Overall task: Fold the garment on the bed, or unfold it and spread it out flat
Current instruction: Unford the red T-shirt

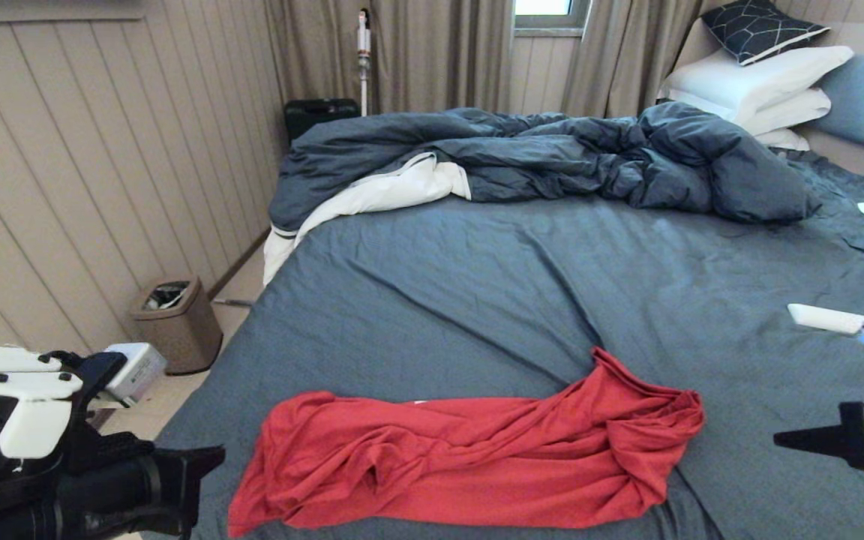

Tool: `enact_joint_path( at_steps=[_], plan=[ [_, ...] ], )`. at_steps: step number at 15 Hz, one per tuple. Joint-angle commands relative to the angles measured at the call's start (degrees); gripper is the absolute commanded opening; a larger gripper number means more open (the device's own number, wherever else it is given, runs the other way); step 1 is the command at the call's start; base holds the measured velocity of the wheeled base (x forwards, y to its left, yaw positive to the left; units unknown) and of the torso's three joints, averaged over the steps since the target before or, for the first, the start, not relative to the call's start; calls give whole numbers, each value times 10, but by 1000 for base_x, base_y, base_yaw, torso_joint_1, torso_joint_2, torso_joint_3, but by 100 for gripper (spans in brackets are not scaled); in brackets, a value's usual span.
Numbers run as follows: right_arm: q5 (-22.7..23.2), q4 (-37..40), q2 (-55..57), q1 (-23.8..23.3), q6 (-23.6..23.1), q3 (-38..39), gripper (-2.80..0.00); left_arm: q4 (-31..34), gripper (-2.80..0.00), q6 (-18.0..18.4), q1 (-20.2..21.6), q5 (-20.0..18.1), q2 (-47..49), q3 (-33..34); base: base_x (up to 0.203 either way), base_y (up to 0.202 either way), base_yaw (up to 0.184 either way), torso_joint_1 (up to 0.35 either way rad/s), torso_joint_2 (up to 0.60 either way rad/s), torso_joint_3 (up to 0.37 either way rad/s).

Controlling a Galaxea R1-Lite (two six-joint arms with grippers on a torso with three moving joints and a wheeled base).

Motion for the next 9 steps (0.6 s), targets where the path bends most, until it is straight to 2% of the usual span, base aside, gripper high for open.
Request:
enact_joint_path(
  at_steps=[1,3,5,7,9],
  plan=[
    [1,1,-4,47,11,-16,-280,6,-280,-2,-3,-22,30,-21,0,0,0,0,0,0],
    [-1,1,4,111,48,-51,-280,12,-280,-1,-19,-28,85,-47,0,0,0,0,0,0],
    [-10,-1,41,163,77,-94,-280,14,-280,13,-59,-31,144,-76,0,0,0,0,0,0],
    [-16,-2,87,177,82,-121,-280,14,-280,28,-107,-30,201,-112,0,0,0,0,0,0],
    [-19,-3,128,180,82,-154,-280,12,-280,42,-128,-19,243,-171,0,0,0,0,0,0]
  ],
)
